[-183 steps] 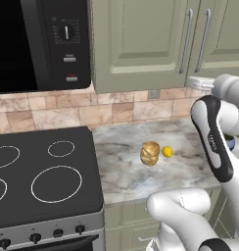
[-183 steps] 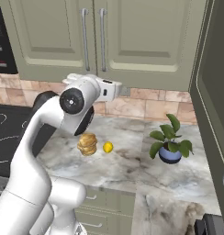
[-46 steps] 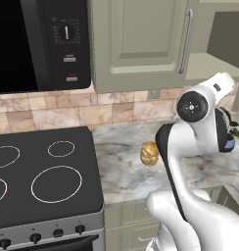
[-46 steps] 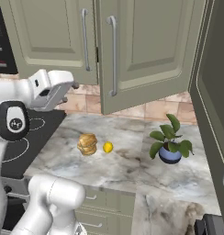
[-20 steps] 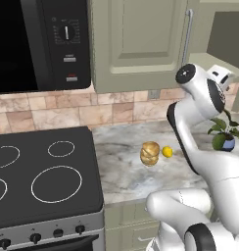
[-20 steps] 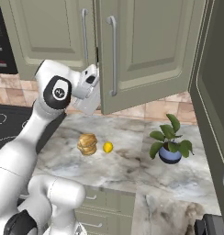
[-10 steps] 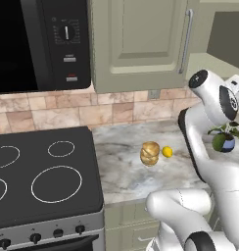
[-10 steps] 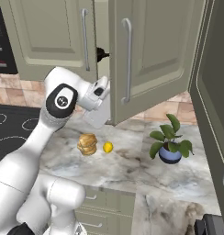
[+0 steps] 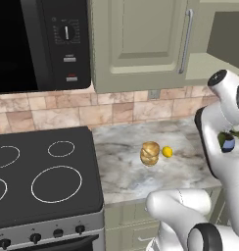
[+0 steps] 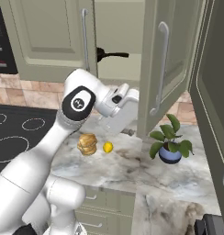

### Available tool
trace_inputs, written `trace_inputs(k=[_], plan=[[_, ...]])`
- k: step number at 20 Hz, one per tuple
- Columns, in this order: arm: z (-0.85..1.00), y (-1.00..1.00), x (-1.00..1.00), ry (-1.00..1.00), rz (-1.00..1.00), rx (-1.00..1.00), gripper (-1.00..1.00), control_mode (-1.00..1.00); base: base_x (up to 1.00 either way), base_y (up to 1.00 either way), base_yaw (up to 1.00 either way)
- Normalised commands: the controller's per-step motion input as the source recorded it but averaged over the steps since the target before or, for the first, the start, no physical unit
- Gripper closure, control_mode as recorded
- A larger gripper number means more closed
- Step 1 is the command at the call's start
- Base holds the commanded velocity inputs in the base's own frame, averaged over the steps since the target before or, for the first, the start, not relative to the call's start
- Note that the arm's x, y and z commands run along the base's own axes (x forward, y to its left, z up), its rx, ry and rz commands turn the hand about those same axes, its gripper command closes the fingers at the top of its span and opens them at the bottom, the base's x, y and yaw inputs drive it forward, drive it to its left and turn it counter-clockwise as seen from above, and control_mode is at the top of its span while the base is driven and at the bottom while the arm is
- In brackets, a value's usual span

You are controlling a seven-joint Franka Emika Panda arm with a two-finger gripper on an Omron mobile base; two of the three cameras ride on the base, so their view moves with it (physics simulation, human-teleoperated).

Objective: Pick the pan from the cabinet and place it on the stove. Then turn on the stove burner for the pan.

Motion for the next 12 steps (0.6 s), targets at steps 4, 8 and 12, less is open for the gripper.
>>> trace_inputs(k=[4, 8, 12], plan=[[-0.03, -0.52, 0.0, 0.05, -0.08, 0.18, -1.0, -1.0, 0.0, 0.0, 0.0], [-0.12, -0.48, 0.0, 0.0, -0.08, 0.22, -1.0, -1.0, 0.0, 0.0, 0.0], [-0.02, -0.44, 0.0, 0.0, -0.04, 0.18, -1.0, -1.0, 0.0, 0.0, 0.0]])
